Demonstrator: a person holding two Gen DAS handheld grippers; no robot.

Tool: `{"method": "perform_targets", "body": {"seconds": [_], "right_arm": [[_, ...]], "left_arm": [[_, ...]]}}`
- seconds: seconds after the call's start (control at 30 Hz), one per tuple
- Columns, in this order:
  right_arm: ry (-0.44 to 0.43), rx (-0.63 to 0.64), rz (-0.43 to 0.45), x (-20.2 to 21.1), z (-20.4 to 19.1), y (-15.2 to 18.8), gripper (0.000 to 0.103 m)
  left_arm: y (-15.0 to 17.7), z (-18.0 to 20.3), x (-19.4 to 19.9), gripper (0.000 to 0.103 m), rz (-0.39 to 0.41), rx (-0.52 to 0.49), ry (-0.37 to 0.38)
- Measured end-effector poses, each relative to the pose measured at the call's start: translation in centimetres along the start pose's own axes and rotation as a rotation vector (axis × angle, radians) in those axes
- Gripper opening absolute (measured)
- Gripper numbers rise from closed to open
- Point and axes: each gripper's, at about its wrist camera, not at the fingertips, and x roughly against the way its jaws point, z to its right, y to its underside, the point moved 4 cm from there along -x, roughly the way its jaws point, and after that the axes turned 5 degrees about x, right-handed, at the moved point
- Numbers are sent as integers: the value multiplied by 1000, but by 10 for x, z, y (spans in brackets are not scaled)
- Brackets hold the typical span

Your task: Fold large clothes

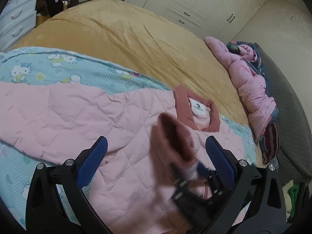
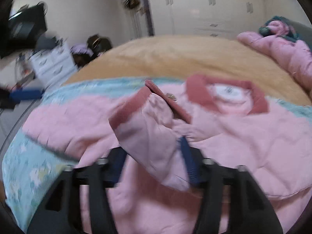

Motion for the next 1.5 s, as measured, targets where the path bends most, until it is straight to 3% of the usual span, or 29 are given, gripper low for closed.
{"method": "perform_targets", "body": {"seconds": [0.1,0.33,0.57,0.6,0.67,0.77,0.8,0.83,0.87,1.0,1.2,1.33,1.5], "right_arm": [[-62,2,-29,3,-12,12,83],[-184,-70,5,60,10,23,89],[-51,-122,26,114,87,35,89],[-24,-134,28,122,101,38,89],[13,-165,31,134,123,45,88],[72,-200,47,154,159,53,87],[87,-216,50,159,169,56,86],[98,-232,54,162,180,58,86],[114,-253,58,167,191,60,86],[165,-314,81,184,227,66,86],[232,-361,117,199,267,61,85],[249,-346,81,180,277,54,85],[219,-304,-12,129,276,45,85]], "left_arm": [[3,1,-8,94,-17,6,3],[14,-1,-33,94,-72,12,-4],[38,8,-88,92,-180,19,24],[41,10,-95,89,-190,20,26],[47,13,-107,62,-200,22,21],[53,16,-119,49,-197,9,-2],[54,17,-120,39,-188,-2,-9],[54,18,-120,15,-171,-17,-25],[54,17,-119,6,-158,-20,-24],[44,20,-105,4,-114,-29,30],[30,30,-72,3,-33,-90,54],[31,27,-68,3,-13,-122,13],[48,9,-99,3,-62,-127,-78]]}}
